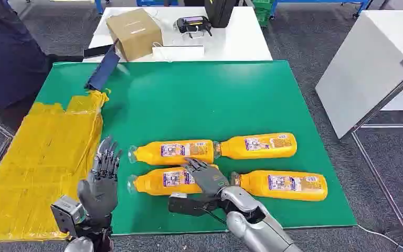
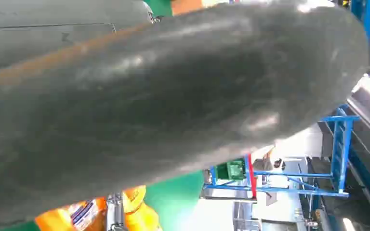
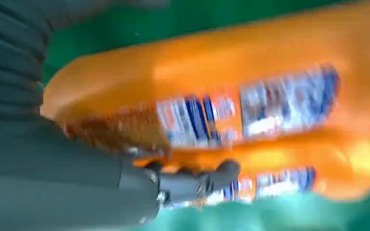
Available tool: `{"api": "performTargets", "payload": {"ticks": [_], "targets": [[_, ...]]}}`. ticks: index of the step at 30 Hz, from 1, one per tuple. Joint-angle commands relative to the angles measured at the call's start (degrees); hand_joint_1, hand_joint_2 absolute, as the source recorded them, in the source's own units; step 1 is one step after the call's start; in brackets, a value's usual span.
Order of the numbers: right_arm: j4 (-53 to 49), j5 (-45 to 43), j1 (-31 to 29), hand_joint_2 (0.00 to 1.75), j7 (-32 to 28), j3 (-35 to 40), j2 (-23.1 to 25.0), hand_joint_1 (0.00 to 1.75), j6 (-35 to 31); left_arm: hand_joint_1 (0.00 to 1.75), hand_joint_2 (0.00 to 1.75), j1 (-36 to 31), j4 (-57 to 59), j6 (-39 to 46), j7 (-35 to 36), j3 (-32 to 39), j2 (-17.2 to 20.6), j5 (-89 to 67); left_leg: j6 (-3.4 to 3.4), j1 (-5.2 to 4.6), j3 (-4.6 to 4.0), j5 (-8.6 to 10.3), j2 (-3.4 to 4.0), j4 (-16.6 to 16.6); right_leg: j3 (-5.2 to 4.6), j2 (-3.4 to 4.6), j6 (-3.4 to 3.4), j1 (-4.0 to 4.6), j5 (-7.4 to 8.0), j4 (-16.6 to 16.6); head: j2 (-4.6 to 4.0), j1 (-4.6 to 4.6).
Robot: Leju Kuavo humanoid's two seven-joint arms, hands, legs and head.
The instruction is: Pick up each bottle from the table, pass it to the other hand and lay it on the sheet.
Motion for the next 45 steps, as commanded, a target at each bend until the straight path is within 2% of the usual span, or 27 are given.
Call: {"api": "performTargets", "payload": {"ticks": [1, 6, 8, 16, 19, 23, 25, 26, 27, 28, 30, 31, 32, 33, 36, 37, 45], "targets": [[19.6, 9.8, -4.6, 1.75, 5.2, 8.4, 1.1, 1.75, 2.8, 0.00, 0.00, -2.6, 4.0, -0.2, 1.5, -0.2, 0.5, 0.0, -0.06, 0.06, 0.30, 0.02, -0.10, -0.1, 0.31, 0.20, -0.11, 0.03, 0.02, -0.2, 0.00, 0.00], [21.6, 12.5, -5.1, 1.75, 5.0, 8.3, 2.1, 1.75, 6.7, 0.00, 0.00, -4.3, 4.6, -0.2, 2.4, -0.2, 0.4, 0.2, -0.07, 0.08, 0.51, 0.04, -0.19, -0.1, 0.39, 0.09, -0.12, 0.04, 0.01, -0.2, 0.00, 0.00], [22.3, 12.5, -4.9, 1.75, 5.1, 8.0, 1.9, 1.75, 7.4, 0.00, 0.00, -4.5, 4.9, -0.1, 2.9, -0.2, 0.4, 0.6, -0.08, 0.06, 0.69, 0.02, -0.18, -0.1, 0.10, 0.06, -0.12, 0.02, -0.02, -0.1, 0.00, 0.00], [23.0, 11.9, -4.3, 1.75, 5.1, 7.1, 1.8, 1.75, 7.6, 0.00, 0.00, -4.6, 4.8, 0.8, 3.7, 0.3, -0.1, 1.8, -0.11, 0.10, 1.00, 0.01, -0.19, -0.2, 0.37, 0.12, -0.16, 0.04, -0.02, -0.2, 0.00, 0.00], [21.1, 6.7, -2.1, 1.75, 4.3, 0.5, 1.9, 1.75, 1.2, 0.00, 0.00, -3.7, 4.0, 3.6, 4.0, 3.4, -1.5, 5.6, -0.10, 0.08, 1.15, -0.01, -0.19, -0.2, 0.53, 0.06, -0.14, 0.02, -0.06, -0.3, 0.00, 0.02], [18.8, 5.6, -1.6, 1.75, 4.4, -0.9, 1.4, 1.75, 0.7, 0.00, 0.00, -2.8, 3.3, 3.6, 4.2, 4.4, -1.2, 6.6, -0.09, 0.07, 1.15, -0.06, -0.01, -0.1, 0.51, 0.09, -0.11, 0.01, -0.08, -0.2, 0.00, 0.04], [10.8, -1.8, 2.3, 1.75, 0.7, -9.3, 3.6, 1.75, -10.5, 0.00, 0.00, -1.4, 1.3, 6.5, 5.1, 6.6, -2.4, 9.0, -0.11, 0.09, 1.08, -0.01, -0.09, -0.1, 0.49, 0.14, -0.15, 0.03, -0.04, -0.2, 0.00, 0.00], [3.9, -4.7, 4.9, 1.75, -1.8, -12.5, 4.4, 1.75, -14.8, 0.00, 0.00, -0.2, -0.4, 7.2, 5.3, 7.3, -2.6, 10.6, -0.10, 0.09, 1.07, -0.06, -0.05, -0.1, 0.46, 0.11, -0.13, 0.04, -0.07, -0.1, 0.00, 0.00], [-6.8, -3.8, 8.6, 1.75, -3.9, -14.3, 5.0, 1.75, -20.5, 0.00, 0.00, 1.6, -3.0, 8.9, 5.2, 8.3, -3.1, 10.9, -0.12, 0.12, 0.97, -0.03, -0.14, -0.1, 0.38, 0.14, -0.17, 0.06, -0.06, -0.1, 0.00, 0.02], [-14.0, -6.1, 11.4, 1.75, -5.9, -15.8, 5.8, 1.75, -21.8, 0.00, 1.75, 2.7, -4.4, 9.3, 5.9, 8.7, -3.4, 11.8, -0.11, 0.09, 0.92, -0.08, -0.08, 0.0, 0.31, 0.16, -0.15, 0.04, -0.10, 0.0, 0.00, 0.02], [-24.3, -8.5, 15.5, 1.75, -8.2, -16.2, 5.9, 1.75, -22.6, 0.00, 1.75, 3.8, -5.5, 9.6, 6.1, 9.0, -3.6, 12.6, -0.12, 0.11, 0.80, -0.16, -0.09, 0.1, 0.21, 0.26, -0.17, 0.05, -0.17, 0.0, 0.00, 0.04], [-26.2, -9.1, 16.5, 1.75, -8.9, -16.0, 6.0, 1.75, -22.8, 0.00, 1.75, 3.9, -5.6, 9.8, 6.0, 9.3, -3.8, 13.0, -0.11, 0.03, 0.56, -0.13, 0.07, 0.1, 0.15, 0.37, -0.15, -0.01, -0.12, 0.1, 0.00, 0.07], [-29.4, -10.1, 18.3, 1.75, -10.7, -15.6, 6.4, 1.75, -23.7, 0.00, 1.75, 4.1, -5.4, 9.8, 5.6, 9.4, -3.8, 13.3, -0.13, 0.06, 0.46, -0.20, 0.07, 0.1, 0.48, 0.50, -0.16, 0.02, -0.15, 0.1, 0.00, 0.04], [-30.4, -10.1, 18.9, 1.75, -11.4, -15.1, 6.3, 1.75, -24.2, 0.00, 1.75, 4.0, -5.1, 9.6, 5.4, 9.3, -3.7, 13.5, -0.11, 0.05, 0.21, -0.06, 0.02, 0.1, 0.23, 0.37, -0.17, 0.03, 0.10, 0.1, 0.00, -0.02], [-30.6, -11.6, 19.6, 1.75, -13.9, -14.3, 6.2, 1.75, -25.6, 0.00, 1.75, 3.8, -4.2, 8.1, 5.0, 9.0, -3.4, 15.5, -0.13, 0.08, 0.20, -0.08, -0.25, 0.1, 0.24, 0.16, -0.18, 0.05, -0.06, 0.1, 0.00, 0.02], [-30.4, -12.1, 19.6, 1.75, -14.3, -14.1, 6.1, 1.75, -25.7, 0.00, 1.75, 3.8, -4.0, 7.7, 4.9, 9.0, -3.2, 16.0, -0.06, 0.02, 0.13, 0.07, -0.12, 0.0, 0.14, 0.07, -0.10, 0.01, 0.08, 0.0, 0.00, 0.00], [-28.0, -14.0, 17.9, 1.75, -16.5, -12.3, 5.8, 1.75, -25.3, 0.00, 1.75, 4.3, -3.2, 0.3, 4.4, 5.8, -0.9, 18.1, -0.08, 0.04, -0.02, 0.09, 0.04, 0.0, -0.10, 0.34, -0.14, 0.02, 0.16, 0.0, 0.00, 0.02]]}}
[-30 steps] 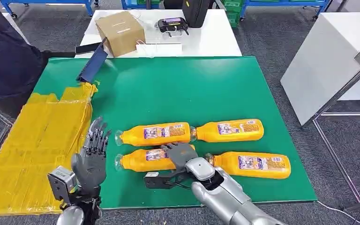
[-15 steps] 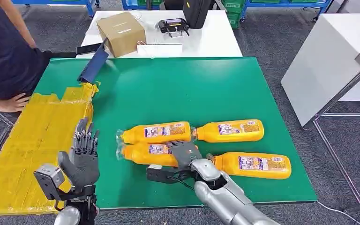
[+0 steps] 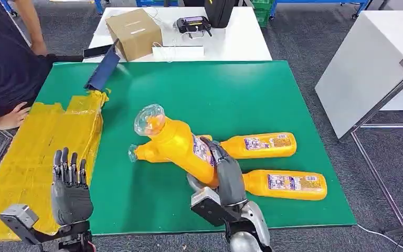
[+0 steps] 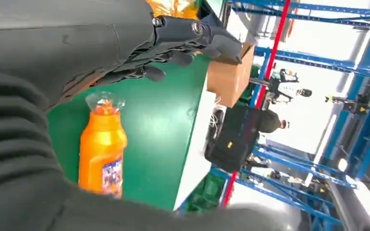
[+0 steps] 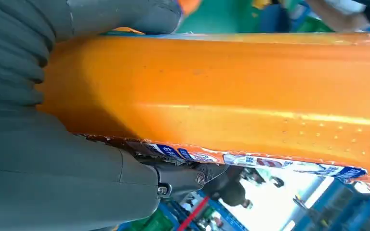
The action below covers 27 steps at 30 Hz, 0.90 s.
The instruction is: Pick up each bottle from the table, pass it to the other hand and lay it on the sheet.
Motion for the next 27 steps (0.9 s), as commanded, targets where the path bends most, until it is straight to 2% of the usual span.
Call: {"api": "performTargets", "payload": {"ticks": [1, 11, 18, 23, 27], "targets": [[-1.5, -1.0, -0.5, 1.75, -1.0, 0.0, -0.7, 1.75, 0.6, 0.00, 1.75, 0.0, 1.5, -4.9, -0.1, -1.6, 1.7, 1.3, -0.06, 0.03, 0.10, -0.03, -0.04, 0.0, 0.09, 0.31, -0.11, 0.01, -0.01, 0.0, 0.00, 0.00], [-1.5, -1.0, -0.5, 1.75, -1.0, 0.0, -0.7, 1.75, 0.6, 0.00, 1.75, 0.0, 1.5, -4.9, -0.1, -1.6, 1.7, 1.3, -0.04, 0.04, 0.11, -0.03, -0.06, 0.0, 0.11, 0.27, -0.10, 0.02, -0.03, 0.0, 0.00, -0.02], [2.5, -0.5, -3.1, 1.75, 1.5, 5.5, -1.3, 1.75, 8.0, 0.00, 1.75, 1.6, -1.2, -12.8, -3.2, -8.1, 3.8, 0.4, -0.03, 0.03, 0.06, -0.01, 0.03, 0.0, 0.05, 0.32, -0.09, 0.02, 0.01, 0.0, 0.00, 0.00], [4.2, 1.4, -4.7, 1.75, 3.2, 9.8, -1.9, 1.75, 11.0, 0.00, 1.75, 2.2, -2.1, -14.0, -5.0, -12.0, 5.1, -2.3, -0.02, 0.03, 0.02, 0.01, 0.02, 0.0, 0.04, 0.23, -0.07, 0.02, 0.02, 0.0, 0.00, 0.00], [6.3, 3.4, -7.6, 1.75, 4.1, 14.6, -2.6, 1.75, 14.7, 0.00, 1.75, 1.3, -0.8, -13.1, -5.4, -11.4, 5.0, -2.6, -0.04, 0.03, 0.10, -0.01, 0.07, 0.0, 0.09, 0.38, -0.11, 0.01, 0.02, 0.0, 0.00, -0.02]]}}
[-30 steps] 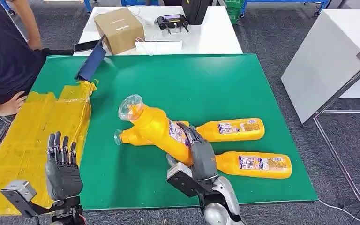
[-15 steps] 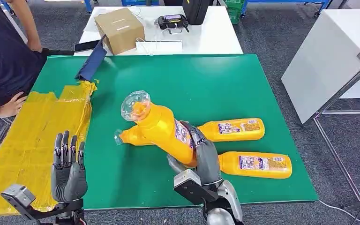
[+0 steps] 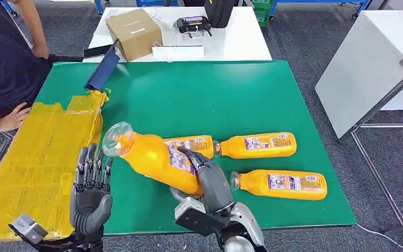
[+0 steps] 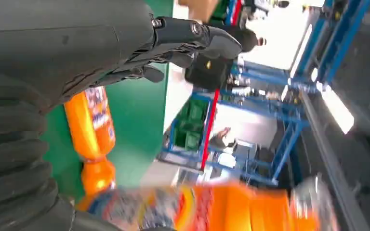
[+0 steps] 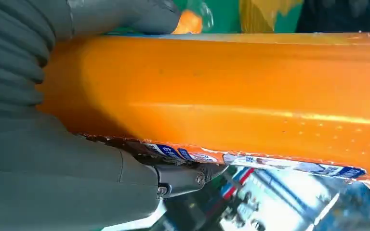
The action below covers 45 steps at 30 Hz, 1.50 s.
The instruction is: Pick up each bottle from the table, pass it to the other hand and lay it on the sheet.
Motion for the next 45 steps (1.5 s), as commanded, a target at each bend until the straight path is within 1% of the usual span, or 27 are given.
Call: {"api": "performTargets", "payload": {"ticks": [1, 4, 5, 9, 10, 11, 12, 14, 15, 16, 17, 18, 21, 23, 24, 31, 33, 34, 36, 37, 38, 39, 40, 41, 42, 43, 45], "targets": [[7.6, 2.1, -7.3, 1.75, 1.6, 10.5, -2.7, 1.75, 5.5, 0.00, 1.75, -1.0, 1.7, 0.4, -0.9, -3.6, 3.2, -0.9, -0.05, 0.03, 0.12, -0.02, 0.12, -0.1, 0.07, 0.32, -0.08, 0.02, 0.03, -0.1, 0.00, 0.00], [9.8, 1.3, -8.3, 1.75, 1.6, 12.5, -3.1, 1.75, 6.6, 0.00, 1.75, -1.3, 2.0, -0.9, -1.0, -2.8, 3.2, -0.6, -0.07, 0.06, 0.21, -0.03, 0.13, -0.1, 0.15, 0.43, -0.12, 0.04, 0.03, -0.1, 0.00, -0.02], [10.0, 1.1, -8.4, 1.75, 1.6, 12.7, -3.2, 1.75, 6.7, 0.00, 1.75, -1.3, 2.0, -1.1, -1.0, -2.7, 3.2, -0.5, -0.04, 0.03, 0.15, 0.00, 0.06, -0.1, 0.11, 0.25, -0.07, 0.02, 0.02, -0.1, 0.00, 0.00], [10.6, 1.0, -8.6, 1.75, 1.6, 13.2, -3.3, 1.75, 6.7, 0.00, 1.75, -1.2, 1.8, -1.7, -1.1, -2.9, 3.3, -0.4, -0.04, 0.05, 0.15, -0.02, 0.02, -0.1, 0.13, 0.26, -0.07, 0.02, 0.01, -0.1, 0.00, 0.00], [10.8, 1.0, -9.0, 1.75, 1.5, 13.6, -3.4, 1.75, 7.1, 0.00, 1.75, -1.4, 2.0, -2.1, -1.1, -3.6, 4.0, -1.2, -0.06, 0.06, 0.22, -0.04, 0.02, -0.1, 0.19, 0.36, -0.11, 0.02, -0.01, -0.1, 0.00, 0.00], [11.1, 1.1, -9.4, 1.75, 1.4, 14.3, -3.5, 1.75, 7.3, 0.00, 1.75, -1.6, 2.5, -1.7, -1.2, -4.1, 4.6, -3.2, -0.04, 0.03, 0.13, 0.00, 0.02, -0.1, 0.09, 0.21, -0.06, 0.01, 0.01, -0.1, 0.00, 0.00], [11.2, 1.1, -9.6, 1.75, 1.4, 14.6, -3.5, 1.75, 7.4, 0.00, 1.75, -1.7, 2.8, -1.2, -1.3, -4.4, 4.8, -4.5, -0.07, 0.04, 0.19, -0.03, 0.02, -0.1, 0.16, 0.34, -0.11, 0.01, -0.01, -0.1, 0.00, 0.00], [11.3, 1.5, -10.1, 1.75, 1.2, 15.8, -3.5, 1.75, 7.8, 0.00, 1.75, -2.3, 3.9, 0.9, -1.1, -5.2, 5.5, -9.3, -0.04, 0.02, 0.10, 0.01, -0.01, -0.1, 0.09, 0.15, -0.06, 0.01, 0.01, -0.1, 0.00, 0.00], [11.4, 1.6, -10.3, 1.75, 1.2, 16.3, -3.5, 1.75, 8.0, 0.00, 1.75, -2.5, 4.4, 1.1, -1.3, -5.5, 5.8, -10.2, -0.07, 0.02, 0.20, 0.00, -0.03, -0.1, 0.17, 0.26, -0.11, -0.01, -0.01, -0.1, 0.00, 0.00], [11.4, 1.6, -10.4, 1.75, 1.2, 16.6, -3.5, 1.75, 8.0, 0.19, 1.75, -2.7, 4.9, 2.2, -1.0, -5.5, 5.9, -11.7, -0.06, 0.03, 0.13, 0.01, 0.00, -0.1, 0.11, 0.21, -0.08, 0.01, 0.01, -0.1, 0.00, 0.02], [11.4, 1.6, -10.4, 1.75, 1.2, 16.8, -3.6, 1.75, 8.1, 1.75, 1.75, -2.9, 5.2, 2.6, -1.2, -5.5, 5.8, -12.3, -0.08, 0.02, 0.21, 0.00, -0.02, -0.1, 0.16, 0.30, -0.12, 0.00, 0.00, -0.1, 0.00, -0.02], [11.4, 1.6, -10.5, 1.75, 1.2, 16.9, -3.6, 1.75, 8.1, 1.75, 1.75, -3.0, 5.3, 2.6, -1.2, -5.4, 5.9, -12.3, -0.06, 0.01, 0.15, 0.02, -0.05, -0.1, 0.12, 0.17, -0.09, -0.01, 0.00, -0.1, 0.00, -0.02], [11.4, 1.9, -10.4, 1.75, 1.3, 16.9, -3.9, 1.75, 8.0, 1.75, 1.75, -3.3, 5.7, 2.7, -1.5, -4.6, 5.6, -12.4, -0.08, 0.02, 0.19, 0.00, -0.07, -0.1, 0.15, 0.29, -0.12, 0.00, -0.01, 0.0, 0.00, 0.00], [11.4, 1.9, -10.4, 1.75, 1.4, 16.8, -4.0, 1.75, 8.0, 1.75, 1.75, -3.3, 5.7, 2.7, -1.5, -4.5, 5.5, -12.3, -0.05, 0.02, 0.13, 0.01, -0.03, -0.1, 0.10, 0.18, -0.07, 0.01, 0.00, -0.1, 0.00, 0.00], [11.4, 1.9, -10.4, 1.75, 1.4, 16.8, -4.0, 1.75, 8.0, 1.75, 1.75, -3.3, 5.7, 2.7, -1.5, -4.5, 5.5, -12.3, -0.07, 0.04, 0.19, -0.02, -0.03, -0.1, 0.16, 0.31, -0.11, 0.02, -0.01, -0.1, 0.00, 0.00], [10.9, 2.1, -10.0, 1.75, 2.3, 15.3, -4.1, 1.75, 7.3, 1.75, 1.75, -3.7, 5.5, 3.1, -2.0, -3.6, 5.4, -12.9, -0.04, 0.01, 0.10, 0.01, -0.05, -0.1, 0.08, 0.15, -0.06, 0.00, -0.01, 0.0, 0.00, 0.00], [10.0, 2.4, -9.6, 1.75, 2.9, 13.9, -4.5, 1.75, 6.6, 1.75, 1.75, -4.6, 5.3, 4.1, -2.2, -2.7, 5.6, -14.1, -0.05, 0.04, 0.10, 0.01, -0.06, -0.1, 0.08, 0.17, -0.08, 0.02, 0.00, 0.0, 0.00, 0.00], [8.8, 5.1, -8.8, 1.75, 4.8, 12.5, -4.5, 1.75, 4.4, 1.75, 1.75, -5.3, 4.8, 6.8, -2.4, -1.6, 5.5, -17.1, -0.07, 0.05, 0.14, -0.01, -0.10, 0.0, 0.12, 0.24, -0.12, 0.02, -0.02, 0.0, 0.00, -0.02], [6.6, 7.1, -7.7, 1.75, 6.8, 10.3, -5.0, 1.73, 3.6, 1.75, 1.75, -6.7, 3.9, 8.8, -1.9, 0.1, 5.5, -18.9, -0.07, 0.06, 0.09, 0.01, -0.18, 0.0, 0.10, 0.16, -0.12, 0.03, -0.03, 0.0, 0.00, 0.00], [6.3, 9.9, -7.9, 1.75, 9.5, 8.9, -5.5, 0.19, 2.8, 1.75, 1.75, -7.9, 3.6, 11.2, -1.6, 1.2, 5.4, -21.2, -0.05, 0.03, 0.04, 0.03, -0.16, 0.0, 0.04, 0.06, -0.07, 0.01, -0.01, 0.0, 0.00, 0.00], [6.1, 11.4, -8.5, 1.75, 11.6, 6.8, -5.9, 0.00, 3.3, 1.75, 1.75, -9.9, 3.0, 14.9, -0.7, 2.2, 5.5, -25.8, -0.07, 0.04, 0.07, 0.02, -0.21, 0.0, 0.07, 0.11, -0.11, 0.02, -0.03, 0.0, 0.00, 0.00], [6.1, 12.1, -9.4, 1.75, 12.3, 5.2, -6.5, 0.00, 3.4, 1.75, 1.75, -11.9, 3.1, 18.1, 0.1, 2.8, 5.8, -30.3, -0.07, 0.06, 0.00, 0.03, -0.29, 0.1, 0.04, 0.08, -0.12, 0.03, -0.03, 0.1, 0.00, 0.00], [6.5, 13.4, -10.2, 1.75, 13.3, 3.3, -6.8, 0.00, 3.4, 1.75, 1.75, -13.9, 3.7, 21.9, 1.2, 3.0, 6.3, -35.8, -0.07, 0.06, 0.05, 0.01, -0.19, 0.0, 0.06, 0.17, -0.12, 0.04, -0.03, 0.0, 0.00, 0.00], [7.0, 13.4, -11.2, 1.75, 13.3, 0.6, -7.2, 0.00, 3.9, 1.75, 1.75, -16.7, 4.8, 25.2, 3.1, 3.3, 6.9, -40.8, -0.07, 0.08, -0.03, 0.07, -0.34, 0.1, 0.02, 0.08, -0.13, 0.05, -0.01, 0.1, 0.00, -0.02], [7.3, 13.3, -11.7, 1.75, 12.6, -0.6, -7.3, 0.00, 4.8, 1.75, 1.75, -17.8, 5.4, 25.3, 3.5, 3.2, 7.1, -40.9, -0.03, 0.04, -0.09, 0.17, -0.39, 0.0, -0.01, -0.13, -0.08, 0.02, 0.04, 0.0, 0.00, 0.02], [7.4, 13.3, -11.9, 1.75, 12.4, -0.9, -7.3, 0.00, 5.0, 1.75, 1.75, -18.2, 5.6, 25.3, 3.7, 3.3, 7.1, -40.9, -0.06, 0.08, -0.08, 0.16, -0.30, 0.1, -0.03, 0.03, -0.11, 0.06, 0.06, 0.0, 0.00, 0.00], [7.4, 13.3, -11.7, 1.75, 12.5, -0.8, -7.1, 0.00, 5.0, 1.75, 1.75, -18.0, 5.6, 25.3, 3.6, 3.1, 7.0, -40.9, -0.07, 0.01, -0.03, 0.21, -0.33, 0.0, -0.01, 0.02, -0.06, -0.01, 0.06, 0.1, 0.00, 0.02]]}}
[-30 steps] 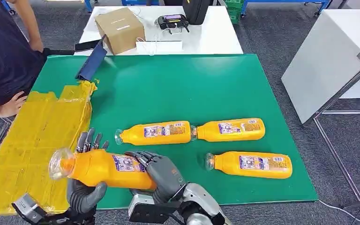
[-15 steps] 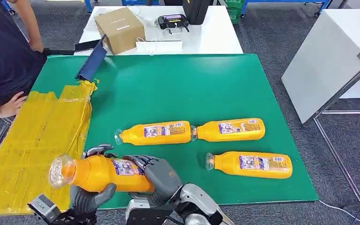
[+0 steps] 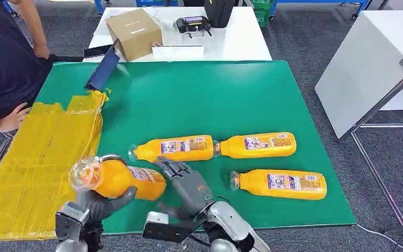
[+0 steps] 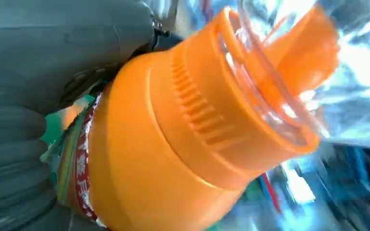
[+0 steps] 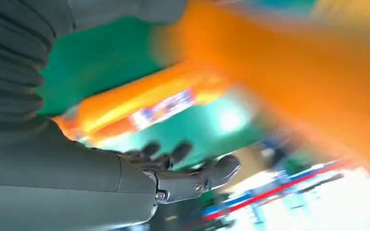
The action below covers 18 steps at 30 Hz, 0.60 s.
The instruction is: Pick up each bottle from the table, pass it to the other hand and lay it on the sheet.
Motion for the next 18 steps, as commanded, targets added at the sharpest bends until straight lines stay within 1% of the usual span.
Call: {"api": "performTargets", "payload": {"ticks": [1, 3, 5, 6, 10, 11, 12, 13, 14, 15, 16, 17, 18], "targets": [[0.6, 0.9, -3.4, 1.75, 0.3, -8.9, -2.6, 0.00, 1.7, 1.75, 1.75, -9.1, 3.9, 5.0, 2.4, 2.9, 2.2, -7.7, -0.09, 0.04, -0.02, 0.11, -0.19, 0.0, 0.07, 0.07, -0.07, 0.03, 0.04, 0.0, 0.00, 0.07], [0.5, 1.1, -3.2, 1.75, 0.3, -8.7, -2.5, 0.00, 1.7, 1.75, 1.75, -8.7, 3.8, 5.2, 2.4, 2.7, 2.2, -7.8, -0.07, 0.02, 0.05, 0.06, -0.08, 0.0, 0.13, 0.25, -0.06, -0.01, 0.03, 0.0, 0.00, 0.07], [0.4, 1.2, -3.1, 1.75, 0.3, -8.6, -2.4, 0.00, 1.7, 1.75, 1.75, -8.5, 3.7, 5.3, 2.4, 2.6, 2.2, -7.8, -0.08, 0.01, 0.07, 0.04, -0.06, 0.0, 0.11, 0.26, -0.21, 0.00, 0.13, 0.0, 0.00, 0.04], [0.4, 1.2, -3.1, 1.75, 0.3, -8.6, -2.4, 0.00, 1.7, 1.75, 1.75, -8.5, 3.7, 5.3, 2.4, 2.6, 2.2, -7.8, -0.06, 0.01, 0.03, 0.06, -0.08, 0.0, 0.07, 0.15, -0.18, 0.00, 0.14, 0.0, 0.00, 0.04], [0.4, 1.2, -3.1, 1.75, 0.3, -8.6, -2.4, 0.00, 1.7, 1.75, 1.75, -8.5, 3.7, 5.3, 2.4, 2.6, 2.2, -7.8, -0.08, 0.04, -0.03, 0.05, -0.06, 0.0, -0.01, 0.20, -0.20, 0.03, 0.14, 0.0, 0.00, 0.02], [0.7, 2.5, -3.7, 1.75, 1.6, -9.0, -3.1, 0.00, 1.3, 1.75, 1.75, -9.4, 4.4, 8.2, 2.9, 2.6, 2.7, -11.2, -0.10, 0.04, -0.02, 0.04, -0.08, 0.0, -0.01, 0.27, -0.23, 0.03, 0.12, 0.0, 0.00, 0.04], [1.4, 1.9, -4.5, 1.75, 2.3, -10.0, -3.6, 0.00, 1.9, 1.75, 1.75, -10.9, 5.6, 10.5, 3.8, 2.4, 3.4, -14.4, -0.11, 0.04, -0.01, 0.03, -0.11, 0.0, -0.01, 0.30, -0.24, 0.02, 0.11, 0.1, 0.00, 0.04], [3.2, 0.7, -6.6, 1.75, 3.9, -11.0, -4.7, 0.00, 3.4, 1.75, 1.75, -13.1, 7.6, 13.8, 6.2, 2.3, 4.5, -20.4, -0.07, 0.03, -0.11, 0.10, -0.12, 0.0, -0.09, 0.12, -0.19, 0.02, 0.16, 0.0, 0.00, 0.04], [5.8, -1.7, -8.9, 0.00, 3.9, -12.9, -5.6, 0.00, 4.9, 1.75, 1.75, -16.1, 10.7, 16.5, 8.3, 2.2, 5.7, -26.1, -0.07, 0.02, -0.14, 0.14, -0.20, 0.0, -0.09, 0.07, -0.19, 0.01, 0.17, 0.1, 0.00, 0.02], [8.5, -4.3, -11.0, 0.00, 3.2, -13.8, -6.3, 0.00, 7.0, 1.75, 1.75, -18.4, 13.8, 19.4, 10.6, 2.1, 6.8, -33.0, -0.07, 0.02, -0.13, 0.16, -0.22, 0.0, -0.10, 0.11, -0.21, 0.01, 0.19, 0.1, 0.00, 0.04], [10.4, -5.4, -12.6, 0.00, 2.2, -14.4, -6.6, 0.00, 7.7, 1.75, 1.75, -19.9, 16.4, 20.8, 11.6, 2.0, 7.6, -35.6, -0.06, 0.01, -0.19, 0.20, -0.27, 0.1, -0.13, 0.05, -0.20, 0.00, 0.21, 0.1, 0.00, 0.04], [11.9, -5.8, -13.8, 0.00, 1.8, -14.6, -6.6, 0.00, 8.0, 1.75, 1.75, -21.1, 19.0, 23.5, 14.2, 1.7, 8.8, -42.4, -0.06, 0.01, -0.18, 0.25, -0.28, 0.0, -0.13, 0.07, -0.20, 0.00, 0.26, 0.1, 0.00, 0.02], [13.4, -5.8, -15.1, 0.00, 1.7, -14.4, -6.3, 0.00, 8.1, 1.75, 1.75, -21.8, 21.6, 24.9, 15.6, 1.2, 9.9, -45.7, -0.11, 0.04, -0.23, 0.28, -0.34, 0.1, -0.17, 0.25, -0.28, 0.01, 0.29, 0.2, 0.00, 0.04]]}}
